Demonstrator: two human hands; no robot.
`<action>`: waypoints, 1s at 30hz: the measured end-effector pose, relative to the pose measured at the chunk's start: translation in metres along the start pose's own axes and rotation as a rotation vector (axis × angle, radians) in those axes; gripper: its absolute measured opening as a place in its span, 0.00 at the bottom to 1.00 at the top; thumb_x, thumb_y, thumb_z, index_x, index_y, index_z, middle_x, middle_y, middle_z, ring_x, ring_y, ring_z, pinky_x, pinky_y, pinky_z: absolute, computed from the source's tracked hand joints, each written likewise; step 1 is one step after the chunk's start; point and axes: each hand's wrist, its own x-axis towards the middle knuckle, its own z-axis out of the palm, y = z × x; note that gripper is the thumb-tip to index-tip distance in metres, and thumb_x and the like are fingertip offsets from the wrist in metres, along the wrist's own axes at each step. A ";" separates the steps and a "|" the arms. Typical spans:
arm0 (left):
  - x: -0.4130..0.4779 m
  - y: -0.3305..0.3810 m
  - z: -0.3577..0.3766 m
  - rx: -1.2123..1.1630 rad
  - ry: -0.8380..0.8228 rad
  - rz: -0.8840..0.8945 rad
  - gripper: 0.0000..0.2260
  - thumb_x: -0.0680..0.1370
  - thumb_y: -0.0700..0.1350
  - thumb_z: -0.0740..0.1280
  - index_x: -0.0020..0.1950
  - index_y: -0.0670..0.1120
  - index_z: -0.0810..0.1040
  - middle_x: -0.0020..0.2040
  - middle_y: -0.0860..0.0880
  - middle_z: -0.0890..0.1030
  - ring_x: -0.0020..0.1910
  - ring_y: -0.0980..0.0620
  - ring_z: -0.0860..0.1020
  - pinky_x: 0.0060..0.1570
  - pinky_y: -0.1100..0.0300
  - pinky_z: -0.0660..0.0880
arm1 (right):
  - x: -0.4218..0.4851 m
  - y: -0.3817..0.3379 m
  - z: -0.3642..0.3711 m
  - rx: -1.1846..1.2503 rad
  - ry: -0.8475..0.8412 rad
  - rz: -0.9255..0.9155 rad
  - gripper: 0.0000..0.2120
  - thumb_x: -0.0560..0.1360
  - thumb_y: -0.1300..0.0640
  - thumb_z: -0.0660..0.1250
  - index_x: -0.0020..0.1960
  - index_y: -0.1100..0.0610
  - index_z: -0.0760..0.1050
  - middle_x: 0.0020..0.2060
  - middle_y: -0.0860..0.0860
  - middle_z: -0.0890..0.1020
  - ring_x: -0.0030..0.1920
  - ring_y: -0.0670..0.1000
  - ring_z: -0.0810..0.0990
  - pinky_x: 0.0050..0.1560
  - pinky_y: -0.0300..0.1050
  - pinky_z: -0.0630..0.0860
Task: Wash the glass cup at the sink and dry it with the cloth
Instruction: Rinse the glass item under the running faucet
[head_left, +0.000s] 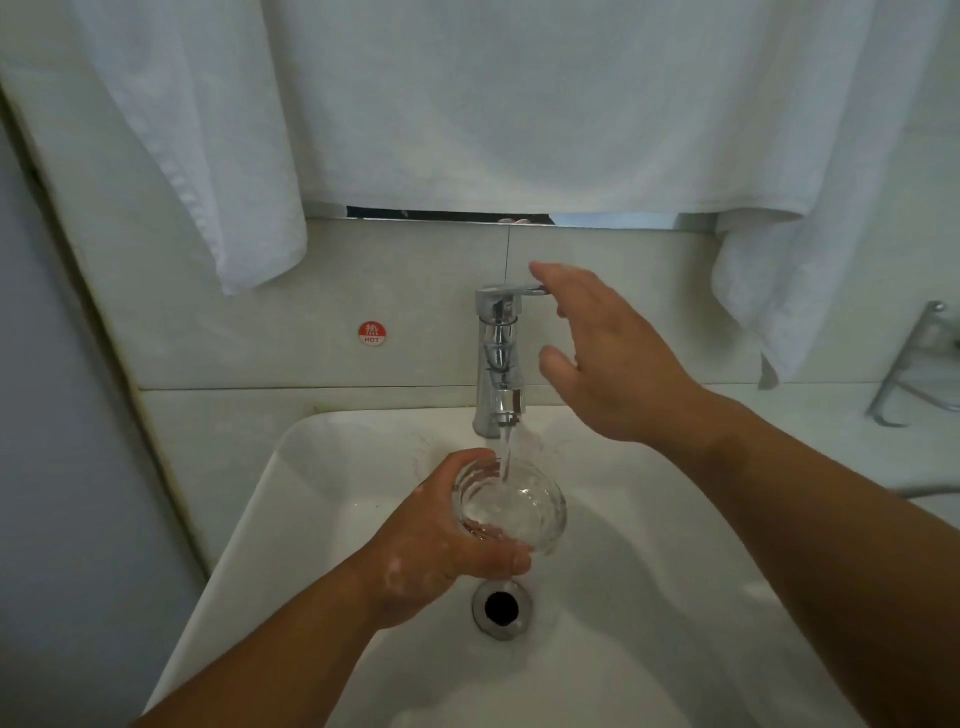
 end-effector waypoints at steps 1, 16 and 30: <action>0.000 0.000 -0.001 0.006 0.006 0.007 0.41 0.62 0.43 0.85 0.70 0.60 0.71 0.65 0.58 0.80 0.64 0.50 0.79 0.63 0.51 0.81 | 0.000 -0.001 -0.001 -0.021 0.007 -0.005 0.32 0.78 0.56 0.65 0.80 0.50 0.57 0.75 0.49 0.67 0.69 0.51 0.71 0.69 0.49 0.70; -0.005 0.004 -0.008 -0.019 -0.010 -0.025 0.47 0.58 0.46 0.88 0.72 0.55 0.69 0.64 0.49 0.80 0.59 0.43 0.83 0.53 0.47 0.85 | -0.109 -0.001 0.038 0.176 -0.498 0.059 0.19 0.70 0.42 0.77 0.58 0.39 0.76 0.60 0.38 0.75 0.56 0.43 0.76 0.58 0.39 0.78; -0.004 0.008 0.010 0.280 0.154 0.124 0.39 0.66 0.54 0.83 0.71 0.61 0.65 0.60 0.63 0.76 0.53 0.59 0.79 0.41 0.69 0.78 | -0.106 -0.007 0.052 0.481 -0.471 0.275 0.10 0.69 0.53 0.80 0.47 0.47 0.82 0.44 0.42 0.85 0.48 0.42 0.84 0.50 0.38 0.82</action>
